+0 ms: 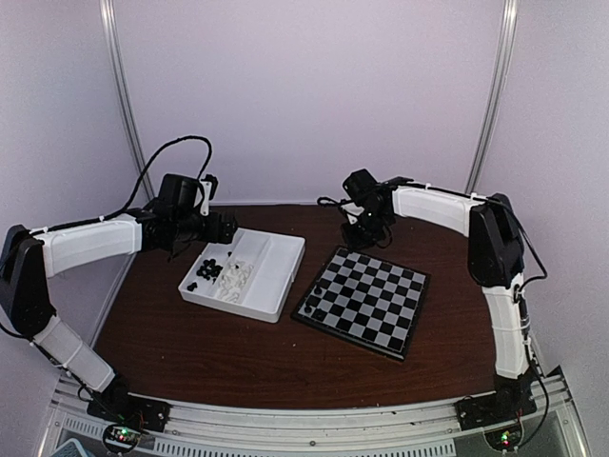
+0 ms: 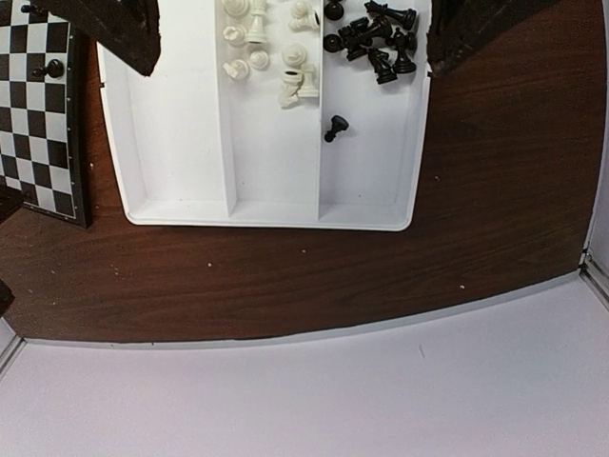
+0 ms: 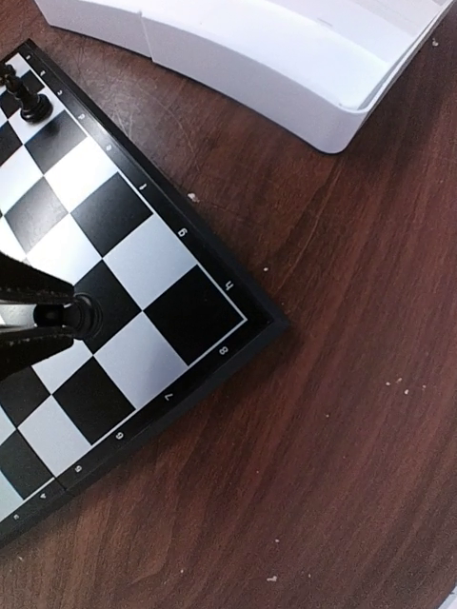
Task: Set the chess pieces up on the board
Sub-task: Place the chess piece on the chessboard.
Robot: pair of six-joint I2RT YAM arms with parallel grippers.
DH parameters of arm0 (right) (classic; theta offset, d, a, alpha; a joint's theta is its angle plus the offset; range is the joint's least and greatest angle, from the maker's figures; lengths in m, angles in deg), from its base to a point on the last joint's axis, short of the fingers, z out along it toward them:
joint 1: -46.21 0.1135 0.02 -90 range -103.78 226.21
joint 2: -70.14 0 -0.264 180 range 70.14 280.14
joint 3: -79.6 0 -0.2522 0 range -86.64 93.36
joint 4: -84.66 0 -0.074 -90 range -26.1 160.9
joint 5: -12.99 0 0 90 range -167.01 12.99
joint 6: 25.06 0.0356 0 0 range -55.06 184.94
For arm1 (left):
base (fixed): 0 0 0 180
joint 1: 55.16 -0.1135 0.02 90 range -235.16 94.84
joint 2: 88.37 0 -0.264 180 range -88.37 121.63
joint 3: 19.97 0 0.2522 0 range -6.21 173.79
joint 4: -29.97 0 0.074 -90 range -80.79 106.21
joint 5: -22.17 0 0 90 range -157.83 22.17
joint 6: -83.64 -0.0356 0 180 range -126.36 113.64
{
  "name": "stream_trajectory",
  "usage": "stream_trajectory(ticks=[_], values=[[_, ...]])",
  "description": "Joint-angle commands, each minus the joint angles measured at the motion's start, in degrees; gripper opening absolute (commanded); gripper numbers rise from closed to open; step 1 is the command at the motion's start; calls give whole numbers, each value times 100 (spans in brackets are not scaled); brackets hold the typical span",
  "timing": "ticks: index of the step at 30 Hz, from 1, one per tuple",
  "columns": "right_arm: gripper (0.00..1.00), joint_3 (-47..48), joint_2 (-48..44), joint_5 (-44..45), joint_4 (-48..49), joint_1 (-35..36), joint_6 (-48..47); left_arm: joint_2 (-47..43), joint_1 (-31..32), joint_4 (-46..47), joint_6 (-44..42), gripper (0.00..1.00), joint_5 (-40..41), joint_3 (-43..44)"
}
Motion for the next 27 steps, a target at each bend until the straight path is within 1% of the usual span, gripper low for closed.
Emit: stream_trajectory(ticks=[1, 9, 27], values=[[5, 205, 234, 208, -8, -48, 51, -129, -66, 81, 2, 98, 33, -23], [5, 461, 576, 222, -78, -106, 73, -74, -66, 102, 3, 98, -16, 20], [6, 636, 799, 191, -117, -225, 77, 14, -70, 77, -59, 98, 8, 98]])
